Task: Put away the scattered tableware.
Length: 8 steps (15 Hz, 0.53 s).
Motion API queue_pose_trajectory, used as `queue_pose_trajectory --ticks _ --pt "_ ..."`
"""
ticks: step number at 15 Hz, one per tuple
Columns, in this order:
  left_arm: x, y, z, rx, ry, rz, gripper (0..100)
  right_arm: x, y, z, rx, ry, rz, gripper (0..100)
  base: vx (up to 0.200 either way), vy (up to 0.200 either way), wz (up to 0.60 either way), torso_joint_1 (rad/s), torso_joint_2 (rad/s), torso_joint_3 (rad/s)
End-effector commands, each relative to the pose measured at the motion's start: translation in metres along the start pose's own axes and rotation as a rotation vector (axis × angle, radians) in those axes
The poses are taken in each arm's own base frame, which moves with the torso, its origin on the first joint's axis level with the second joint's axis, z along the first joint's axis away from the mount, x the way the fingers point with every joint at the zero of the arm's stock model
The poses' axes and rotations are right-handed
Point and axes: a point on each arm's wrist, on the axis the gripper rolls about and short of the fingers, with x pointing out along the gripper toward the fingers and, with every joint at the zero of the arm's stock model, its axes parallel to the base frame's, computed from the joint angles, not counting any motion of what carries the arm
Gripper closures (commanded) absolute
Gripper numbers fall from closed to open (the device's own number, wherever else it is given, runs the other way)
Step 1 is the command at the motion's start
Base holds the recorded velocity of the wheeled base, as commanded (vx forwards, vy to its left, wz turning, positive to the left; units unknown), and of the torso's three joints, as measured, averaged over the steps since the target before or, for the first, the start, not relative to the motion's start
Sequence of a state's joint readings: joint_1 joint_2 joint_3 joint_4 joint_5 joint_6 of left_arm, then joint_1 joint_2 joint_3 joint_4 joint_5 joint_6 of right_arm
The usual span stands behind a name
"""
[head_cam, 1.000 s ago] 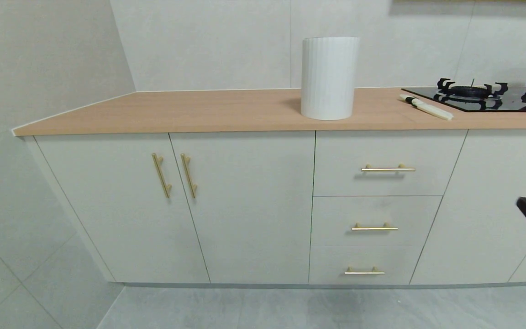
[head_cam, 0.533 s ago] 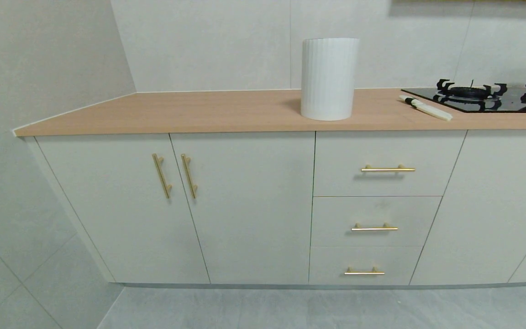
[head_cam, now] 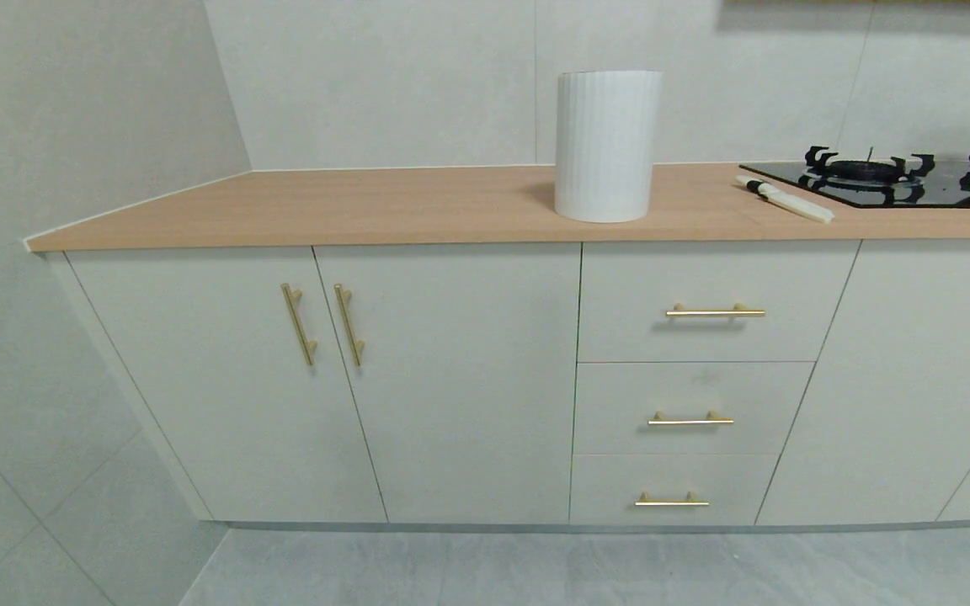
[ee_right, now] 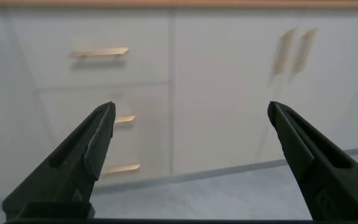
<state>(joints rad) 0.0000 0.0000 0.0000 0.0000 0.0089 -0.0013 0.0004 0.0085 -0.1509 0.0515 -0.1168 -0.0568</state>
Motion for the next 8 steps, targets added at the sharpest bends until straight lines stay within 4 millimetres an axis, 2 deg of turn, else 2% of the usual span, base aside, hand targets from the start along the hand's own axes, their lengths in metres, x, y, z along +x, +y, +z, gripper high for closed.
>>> queue_pose_trajectory --ticks 1,3,8 --pt "0.0001 0.0 0.0 0.0 0.002 0.0 0 0.009 0.0046 -0.0301 0.012 0.044 0.083 0 0.0 0.0 0.0 0.0 0.0 0.0" --pt "0.0 0.0 0.0 0.0 0.0 0.0 0 0.0092 0.0058 -0.0371 0.01 0.093 0.119 0 0.0 0.0 0.0 0.0 0.0 0.0" --pt "0.0001 0.0 0.0 0.0 0.002 0.0 0 0.0094 0.0057 -0.0366 0.03 0.086 0.115 0 0.0 0.0 0.0 0.0 0.0 0.0"
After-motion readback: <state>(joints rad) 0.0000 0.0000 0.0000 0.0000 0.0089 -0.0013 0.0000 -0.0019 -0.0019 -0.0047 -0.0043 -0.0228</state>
